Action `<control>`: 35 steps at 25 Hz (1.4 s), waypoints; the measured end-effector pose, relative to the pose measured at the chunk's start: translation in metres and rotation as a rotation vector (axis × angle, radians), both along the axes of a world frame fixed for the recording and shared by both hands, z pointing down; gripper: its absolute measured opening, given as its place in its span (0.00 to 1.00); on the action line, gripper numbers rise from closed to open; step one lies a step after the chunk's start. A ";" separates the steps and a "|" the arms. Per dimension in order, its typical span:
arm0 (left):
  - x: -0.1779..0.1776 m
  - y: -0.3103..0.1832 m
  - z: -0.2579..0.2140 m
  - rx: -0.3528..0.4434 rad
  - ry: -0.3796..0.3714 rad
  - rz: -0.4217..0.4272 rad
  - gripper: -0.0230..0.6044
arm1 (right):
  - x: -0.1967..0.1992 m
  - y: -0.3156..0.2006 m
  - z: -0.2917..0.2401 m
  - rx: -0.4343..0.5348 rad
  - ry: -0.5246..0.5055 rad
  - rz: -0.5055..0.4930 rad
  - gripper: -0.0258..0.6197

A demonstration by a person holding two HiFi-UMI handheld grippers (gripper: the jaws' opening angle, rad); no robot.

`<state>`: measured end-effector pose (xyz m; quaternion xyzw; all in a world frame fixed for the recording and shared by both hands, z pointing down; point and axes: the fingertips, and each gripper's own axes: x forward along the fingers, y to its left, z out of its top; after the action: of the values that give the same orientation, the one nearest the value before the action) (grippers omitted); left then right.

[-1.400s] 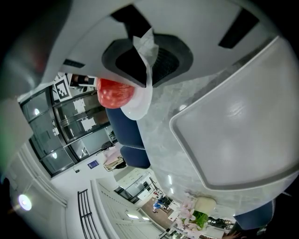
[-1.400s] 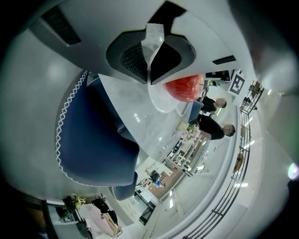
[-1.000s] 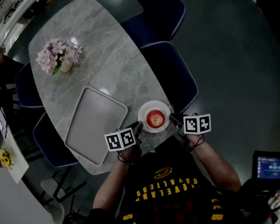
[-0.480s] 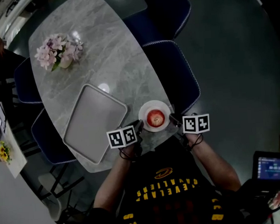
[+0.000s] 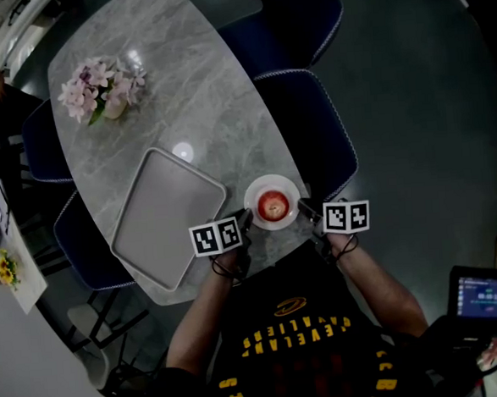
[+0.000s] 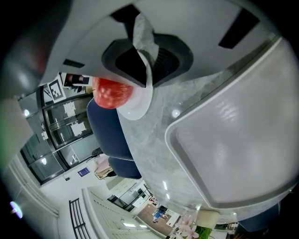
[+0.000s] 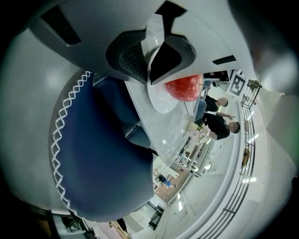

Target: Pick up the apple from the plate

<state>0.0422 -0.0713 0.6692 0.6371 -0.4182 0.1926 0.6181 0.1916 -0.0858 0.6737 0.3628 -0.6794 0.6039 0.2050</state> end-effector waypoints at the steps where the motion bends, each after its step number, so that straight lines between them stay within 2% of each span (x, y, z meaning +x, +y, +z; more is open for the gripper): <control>1: 0.000 0.002 0.000 0.002 0.002 0.002 0.11 | 0.000 0.003 -0.001 0.007 -0.008 0.009 0.09; 11: 0.003 0.000 -0.002 0.038 0.020 0.041 0.11 | 0.000 0.001 -0.003 0.063 -0.024 0.016 0.09; 16: 0.004 -0.004 -0.003 0.083 -0.025 0.035 0.11 | 0.000 -0.002 -0.003 0.093 -0.001 0.020 0.09; 20: -0.004 -0.005 -0.007 0.113 -0.088 0.024 0.11 | 0.001 0.000 -0.002 0.158 0.068 -0.041 0.09; 23: -0.005 -0.008 -0.019 0.143 -0.089 0.033 0.11 | 0.006 -0.003 -0.008 0.195 0.107 -0.059 0.09; 26: -0.005 -0.012 -0.038 0.184 -0.081 0.041 0.11 | 0.025 -0.016 -0.028 0.291 0.213 -0.052 0.09; 28: -0.004 -0.019 -0.054 0.235 -0.083 0.045 0.11 | 0.031 -0.031 -0.051 0.376 0.231 -0.029 0.09; 31: -0.008 -0.029 -0.078 0.329 -0.119 0.064 0.11 | 0.015 -0.053 -0.090 0.506 0.163 -0.017 0.09; 35: -0.020 -0.030 -0.115 0.469 -0.153 0.084 0.11 | -0.029 -0.060 -0.146 0.684 0.086 -0.084 0.09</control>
<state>0.0223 -0.1018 0.5538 0.7635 -0.4702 0.1635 0.4114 0.1628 -0.1461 0.5272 0.4075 -0.8475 0.3165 0.1246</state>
